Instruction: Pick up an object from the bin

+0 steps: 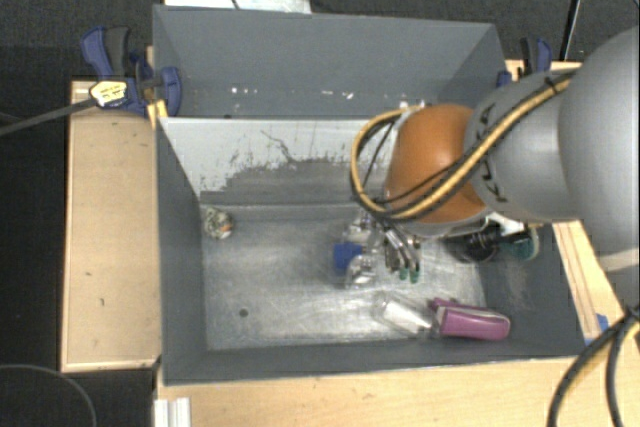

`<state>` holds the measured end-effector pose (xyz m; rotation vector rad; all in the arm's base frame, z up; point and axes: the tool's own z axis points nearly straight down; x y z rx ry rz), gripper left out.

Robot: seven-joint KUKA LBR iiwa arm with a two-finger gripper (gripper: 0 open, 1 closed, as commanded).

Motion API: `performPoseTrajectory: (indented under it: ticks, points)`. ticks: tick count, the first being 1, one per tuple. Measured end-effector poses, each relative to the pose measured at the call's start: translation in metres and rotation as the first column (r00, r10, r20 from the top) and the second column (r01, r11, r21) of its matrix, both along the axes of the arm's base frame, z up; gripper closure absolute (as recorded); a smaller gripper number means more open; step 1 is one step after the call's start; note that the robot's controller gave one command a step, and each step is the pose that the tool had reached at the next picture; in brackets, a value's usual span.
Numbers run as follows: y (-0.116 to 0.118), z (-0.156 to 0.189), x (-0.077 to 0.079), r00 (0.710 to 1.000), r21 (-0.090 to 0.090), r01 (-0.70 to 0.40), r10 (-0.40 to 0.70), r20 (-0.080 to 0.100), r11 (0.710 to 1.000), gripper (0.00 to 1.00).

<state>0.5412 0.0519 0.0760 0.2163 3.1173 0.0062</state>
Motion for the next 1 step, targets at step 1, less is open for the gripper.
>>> performPoseTrajectory:
  ticks: [1]
  points:
    - [0.0029, 0.1423, -0.005, 0.982, -0.004, -0.188, 0.188, -0.007, 0.982, 1.0]
